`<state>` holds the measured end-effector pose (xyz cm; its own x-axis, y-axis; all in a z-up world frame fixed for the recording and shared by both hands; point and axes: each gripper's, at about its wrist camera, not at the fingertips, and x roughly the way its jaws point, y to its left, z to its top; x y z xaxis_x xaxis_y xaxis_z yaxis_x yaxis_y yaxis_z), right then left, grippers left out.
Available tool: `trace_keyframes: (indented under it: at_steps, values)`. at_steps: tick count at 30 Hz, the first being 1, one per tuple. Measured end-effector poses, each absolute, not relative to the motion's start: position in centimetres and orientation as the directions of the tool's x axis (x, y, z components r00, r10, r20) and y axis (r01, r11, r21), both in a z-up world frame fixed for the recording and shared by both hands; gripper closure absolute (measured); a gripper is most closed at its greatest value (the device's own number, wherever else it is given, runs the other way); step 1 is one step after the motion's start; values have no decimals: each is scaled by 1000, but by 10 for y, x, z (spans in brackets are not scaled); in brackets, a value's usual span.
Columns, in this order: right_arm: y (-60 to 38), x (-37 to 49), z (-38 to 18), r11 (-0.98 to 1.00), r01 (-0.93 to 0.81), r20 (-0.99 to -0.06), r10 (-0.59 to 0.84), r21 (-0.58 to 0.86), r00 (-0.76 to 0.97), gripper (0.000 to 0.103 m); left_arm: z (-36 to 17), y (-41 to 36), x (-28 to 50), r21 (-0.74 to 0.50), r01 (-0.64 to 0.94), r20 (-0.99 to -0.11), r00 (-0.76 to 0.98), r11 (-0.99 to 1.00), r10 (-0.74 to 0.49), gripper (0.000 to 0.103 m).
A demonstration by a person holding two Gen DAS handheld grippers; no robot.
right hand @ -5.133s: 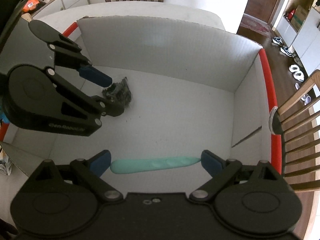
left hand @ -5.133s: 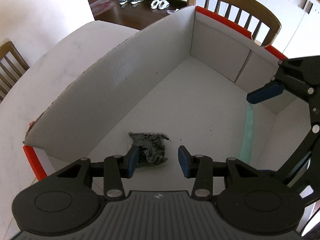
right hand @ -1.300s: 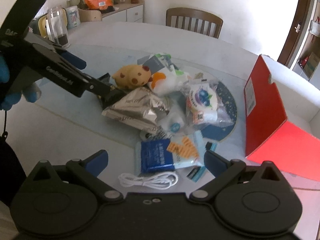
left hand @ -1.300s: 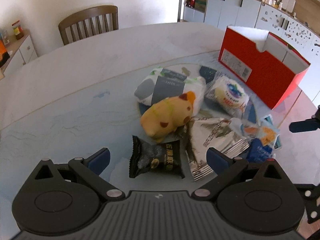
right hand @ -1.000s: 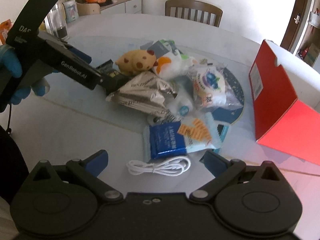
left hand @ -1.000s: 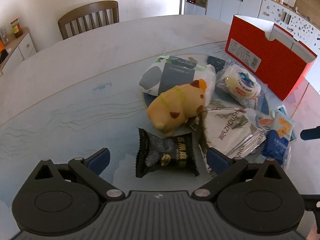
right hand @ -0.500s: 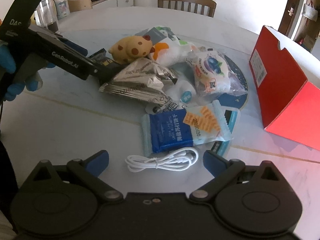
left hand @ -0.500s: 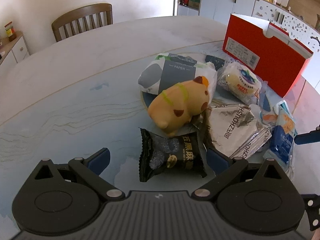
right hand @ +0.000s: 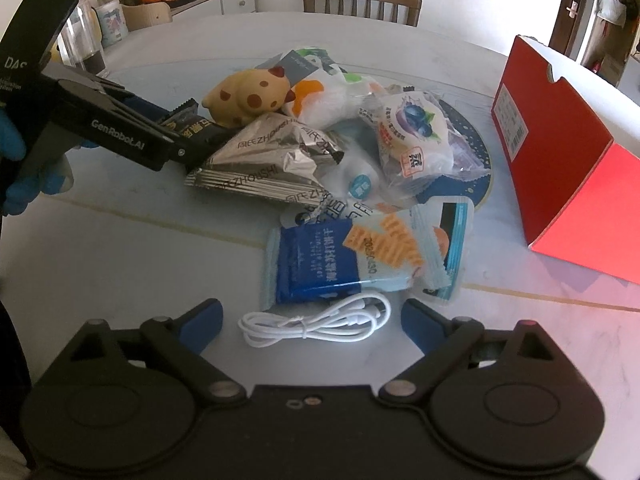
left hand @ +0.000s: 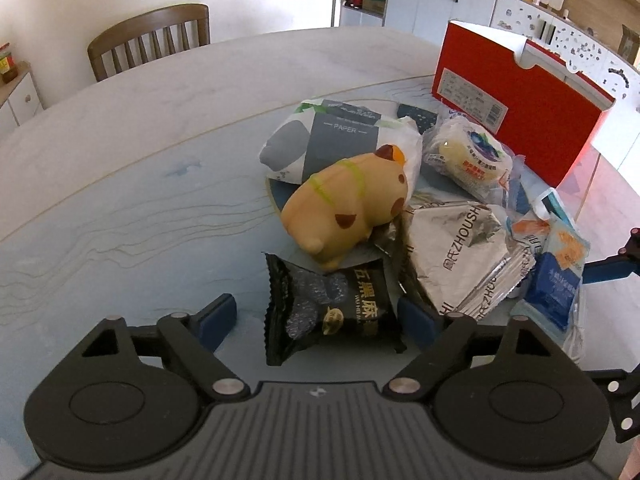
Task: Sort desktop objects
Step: 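Grasp the white USB cable with the right tool while the left tool grasps the black snack packet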
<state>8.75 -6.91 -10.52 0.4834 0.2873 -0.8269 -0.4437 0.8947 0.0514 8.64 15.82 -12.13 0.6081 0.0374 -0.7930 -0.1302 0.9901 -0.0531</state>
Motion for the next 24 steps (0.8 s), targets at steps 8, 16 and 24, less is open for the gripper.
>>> trace_keyframes:
  at_steps: [8,16,24]
  values:
    - [-71,87,-102,900,-432,-822,283,50,494,20,-118,159,84,-88,-135,-790,613,987,14,30]
    - [-71,85,-100,904,-426,-824,270,39,498,25,-116,156,81,-88,-141,-792,610,986,17,40]
    - [-75,81,-93,903,-428,-823,274,42,498,26,-110,156,74,-115,-162,-786,619,980,10,46]
